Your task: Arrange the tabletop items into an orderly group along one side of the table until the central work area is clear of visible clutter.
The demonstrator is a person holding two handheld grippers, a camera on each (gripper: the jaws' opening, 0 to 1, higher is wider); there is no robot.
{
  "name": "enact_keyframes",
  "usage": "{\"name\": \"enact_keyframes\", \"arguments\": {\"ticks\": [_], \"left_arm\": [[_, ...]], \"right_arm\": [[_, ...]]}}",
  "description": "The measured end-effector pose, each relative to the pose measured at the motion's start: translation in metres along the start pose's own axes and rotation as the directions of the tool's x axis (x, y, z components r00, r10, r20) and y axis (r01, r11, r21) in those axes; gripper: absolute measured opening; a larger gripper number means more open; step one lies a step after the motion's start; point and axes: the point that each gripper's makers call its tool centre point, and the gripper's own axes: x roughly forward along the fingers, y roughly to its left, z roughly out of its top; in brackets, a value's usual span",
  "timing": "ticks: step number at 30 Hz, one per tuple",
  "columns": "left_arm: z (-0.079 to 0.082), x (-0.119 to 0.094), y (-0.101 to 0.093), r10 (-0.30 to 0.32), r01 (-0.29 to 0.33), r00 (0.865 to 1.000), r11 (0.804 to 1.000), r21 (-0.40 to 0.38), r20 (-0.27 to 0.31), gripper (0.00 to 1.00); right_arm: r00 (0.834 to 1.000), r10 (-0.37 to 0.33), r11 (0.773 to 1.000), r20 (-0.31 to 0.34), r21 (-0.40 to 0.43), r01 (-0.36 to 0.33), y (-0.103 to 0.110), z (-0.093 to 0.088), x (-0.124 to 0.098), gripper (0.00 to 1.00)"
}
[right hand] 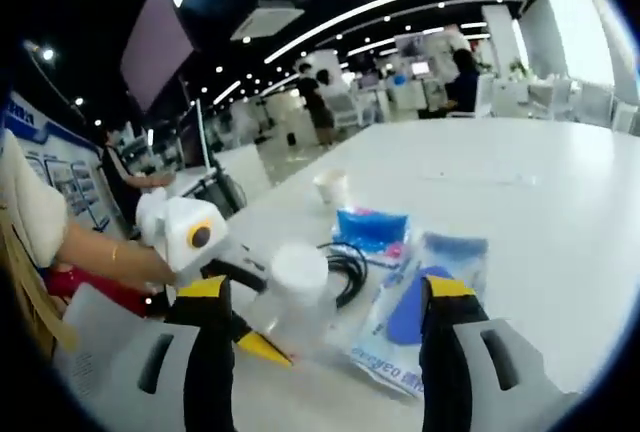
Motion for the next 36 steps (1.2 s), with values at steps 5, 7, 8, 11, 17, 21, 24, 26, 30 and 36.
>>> {"name": "enact_keyframes", "arguments": {"ticks": [5,7,8,11,17,21,24,26,30,36], "left_arm": [[0.004,-0.007,0.008,0.063,-0.062,0.998,0.998,-0.022,0.025,0.36],[0.011,-0.012,0.012,0.096,-0.094,0.994,0.995,-0.033,0.058,0.36],[0.012,-0.014,0.012,0.099,-0.097,0.993,0.995,-0.031,0.060,0.36],[0.020,-0.023,0.015,0.120,-0.119,0.989,0.993,-0.013,0.092,0.36],[0.028,-0.042,0.036,0.213,-0.206,0.968,0.977,-0.062,0.136,0.36],[0.032,-0.059,0.057,0.300,-0.286,0.940,0.952,-0.105,0.163,0.36],[0.031,-0.071,0.071,0.350,-0.335,0.924,0.936,-0.110,0.156,0.36],[0.031,-0.078,0.079,0.379,-0.366,0.912,0.925,-0.105,0.157,0.36],[0.033,-0.098,0.099,0.460,-0.441,0.870,0.887,-0.137,0.180,0.36],[0.037,-0.126,0.126,0.549,-0.520,0.810,0.835,-0.178,0.205,0.36]], "right_arm": [[0.998,-0.045,0.999,0.046,0.024,0.044,-0.008,0.005,-0.006,0.84],[0.997,-0.057,0.998,0.046,0.020,0.057,-0.011,0.005,-0.009,0.84],[0.996,-0.074,0.997,0.053,0.023,0.073,-0.014,0.005,-0.011,0.85],[0.994,-0.096,0.995,0.058,0.027,0.094,-0.019,0.005,-0.014,0.93],[0.989,-0.135,0.991,0.057,0.027,0.134,-0.029,0.004,-0.019,1.00],[0.987,-0.154,0.988,0.036,0.003,0.154,-0.034,-0.001,-0.020,1.00],[0.986,-0.166,0.986,0.032,-0.002,0.166,-0.037,-0.003,-0.021,0.99],[0.986,-0.165,0.986,0.039,-0.020,0.165,-0.037,-0.002,-0.021,0.99],[0.981,-0.191,0.980,0.028,-0.044,0.192,-0.041,-0.006,-0.022,1.00],[0.978,-0.209,0.977,0.006,-0.033,0.209,-0.048,-0.013,-0.022,1.00]]}}
